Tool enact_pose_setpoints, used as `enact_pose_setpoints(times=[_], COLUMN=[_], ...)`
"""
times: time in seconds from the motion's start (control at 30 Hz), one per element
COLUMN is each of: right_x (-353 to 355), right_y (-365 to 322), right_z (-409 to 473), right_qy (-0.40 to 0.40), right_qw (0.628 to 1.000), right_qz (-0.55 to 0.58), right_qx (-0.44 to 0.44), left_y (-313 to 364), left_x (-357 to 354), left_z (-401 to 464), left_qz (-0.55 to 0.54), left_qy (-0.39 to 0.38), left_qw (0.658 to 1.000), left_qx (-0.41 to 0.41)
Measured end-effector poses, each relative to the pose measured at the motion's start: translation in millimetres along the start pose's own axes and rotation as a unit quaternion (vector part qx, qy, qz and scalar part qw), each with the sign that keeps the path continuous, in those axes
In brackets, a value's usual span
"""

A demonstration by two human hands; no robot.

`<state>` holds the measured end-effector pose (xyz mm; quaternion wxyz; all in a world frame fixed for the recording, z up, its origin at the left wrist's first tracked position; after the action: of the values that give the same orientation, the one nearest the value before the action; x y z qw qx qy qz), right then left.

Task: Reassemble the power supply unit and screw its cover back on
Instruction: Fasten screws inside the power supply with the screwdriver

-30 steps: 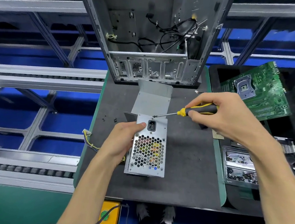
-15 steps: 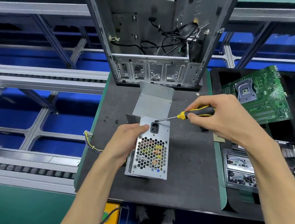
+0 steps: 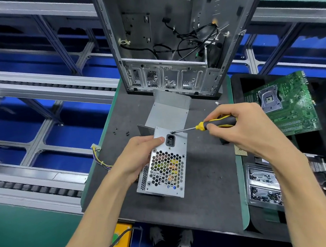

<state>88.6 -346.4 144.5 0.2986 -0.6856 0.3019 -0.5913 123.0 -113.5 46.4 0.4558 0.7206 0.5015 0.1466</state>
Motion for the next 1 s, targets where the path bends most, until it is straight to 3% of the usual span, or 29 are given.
enact_pose_setpoints(times=[0.4, 0.63, 0.83, 0.87, 0.93, 1.0], right_x=[4, 1, -19, -24, -37, -50], right_y=[-34, -58, -55, -53, -54, -53], right_z=[17, 27, 38, 41, 46, 49], right_qy=[-0.095, -0.004, 0.086, 0.077, 0.058, 0.033], right_qw=[0.989, 0.994, 0.979, 0.984, 0.989, 0.96], right_qz=[-0.111, -0.079, -0.164, -0.131, 0.036, 0.225], right_qx=[0.022, 0.076, 0.079, 0.089, 0.134, 0.165], left_y=[-2, -2, -2, -2, -2, -1], left_x=[4, 4, 5, 5, 4, 4], left_z=[3, 4, 3, 3, 3, 3], left_qz=[0.014, 0.016, 0.011, 0.012, 0.012, 0.009], left_qy=[-0.001, 0.0, 0.003, 0.004, 0.005, 0.005], left_qw=[1.0, 1.0, 1.0, 1.0, 1.0, 1.0], left_qx=[0.002, -0.01, -0.009, -0.008, -0.008, -0.008])
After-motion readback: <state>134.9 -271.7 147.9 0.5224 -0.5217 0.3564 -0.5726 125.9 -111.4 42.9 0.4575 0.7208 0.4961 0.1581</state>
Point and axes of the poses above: each hand's wrist, its own z-axis towards the middle knuckle, its own x-axis out of the back of the hand, y = z × x, the point moved 5 cm from there along z, towards the middle knuckle, and after that the axes turned 9 degrees about -y, right-handed, at the moved point
